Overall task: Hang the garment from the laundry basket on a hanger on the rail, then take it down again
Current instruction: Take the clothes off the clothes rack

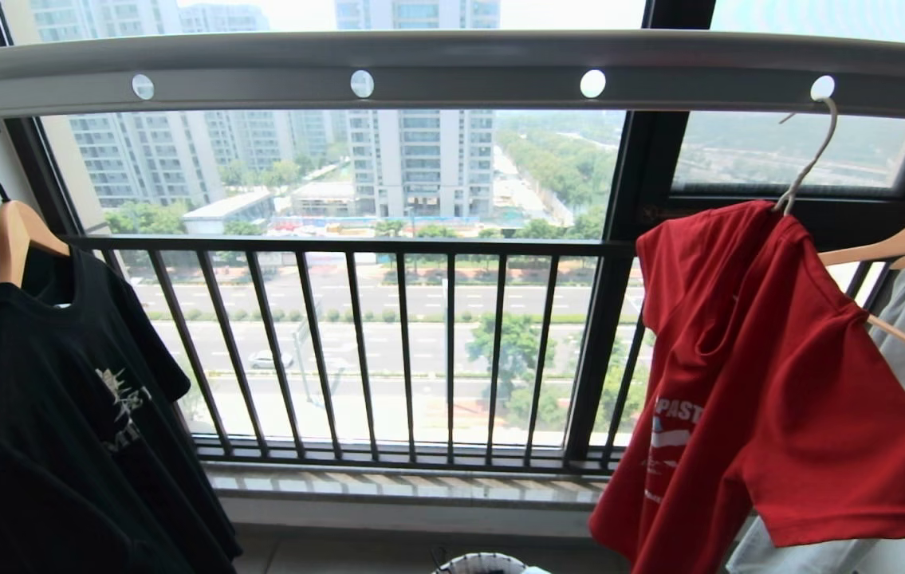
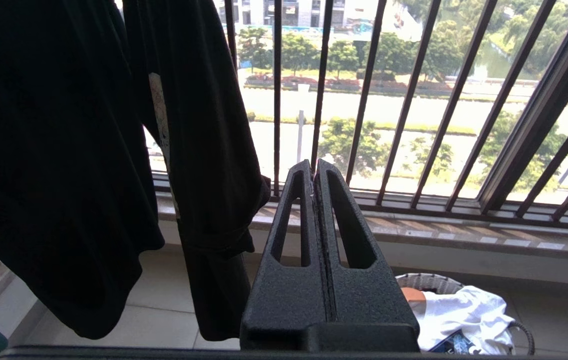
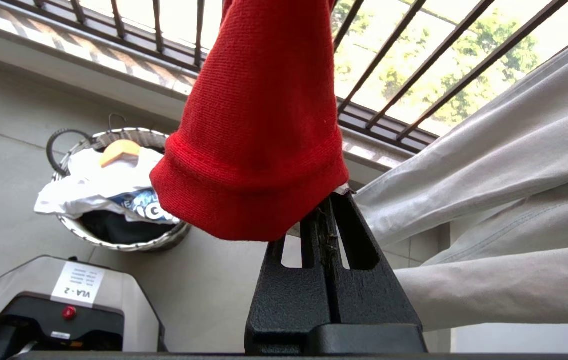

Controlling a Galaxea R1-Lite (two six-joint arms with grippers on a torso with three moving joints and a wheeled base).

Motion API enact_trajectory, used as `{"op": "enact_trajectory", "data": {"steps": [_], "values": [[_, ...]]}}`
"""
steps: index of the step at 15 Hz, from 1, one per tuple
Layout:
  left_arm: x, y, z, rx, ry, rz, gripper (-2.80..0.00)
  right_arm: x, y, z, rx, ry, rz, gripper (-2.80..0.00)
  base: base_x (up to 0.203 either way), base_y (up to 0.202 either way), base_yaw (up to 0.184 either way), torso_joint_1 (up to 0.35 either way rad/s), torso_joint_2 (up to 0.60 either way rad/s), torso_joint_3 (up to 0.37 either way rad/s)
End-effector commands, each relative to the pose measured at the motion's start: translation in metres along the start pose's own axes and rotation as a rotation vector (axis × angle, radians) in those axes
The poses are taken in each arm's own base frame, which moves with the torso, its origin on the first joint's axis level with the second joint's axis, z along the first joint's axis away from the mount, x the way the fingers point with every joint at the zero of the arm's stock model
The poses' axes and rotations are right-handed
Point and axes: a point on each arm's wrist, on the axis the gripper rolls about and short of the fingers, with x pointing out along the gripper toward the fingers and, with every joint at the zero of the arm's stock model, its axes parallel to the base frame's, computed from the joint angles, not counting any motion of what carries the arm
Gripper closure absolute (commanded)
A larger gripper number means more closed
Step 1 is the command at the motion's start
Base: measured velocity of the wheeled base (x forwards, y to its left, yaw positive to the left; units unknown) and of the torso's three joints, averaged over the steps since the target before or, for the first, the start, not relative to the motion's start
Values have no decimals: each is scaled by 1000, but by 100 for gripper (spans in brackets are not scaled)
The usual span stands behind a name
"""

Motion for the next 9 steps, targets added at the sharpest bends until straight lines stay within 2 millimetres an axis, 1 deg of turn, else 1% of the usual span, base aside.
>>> {"op": "enact_trajectory", "data": {"steps": [1, 7, 9], "values": [[0, 0, 0, -1, 0, 1, 0, -8, 3, -9, -2, -13, -4, 0, 0, 0, 0, 0, 0, 0], [0, 0, 0, -1, -1, 1, 0, -14, 12, -41, -21, 61, 10, 0, 0, 0, 0, 0, 0, 0], [0, 0, 0, -1, -2, 1, 0, -14, 13, -45, -19, 64, 11, 0, 0, 0, 0, 0, 0, 0]]}}
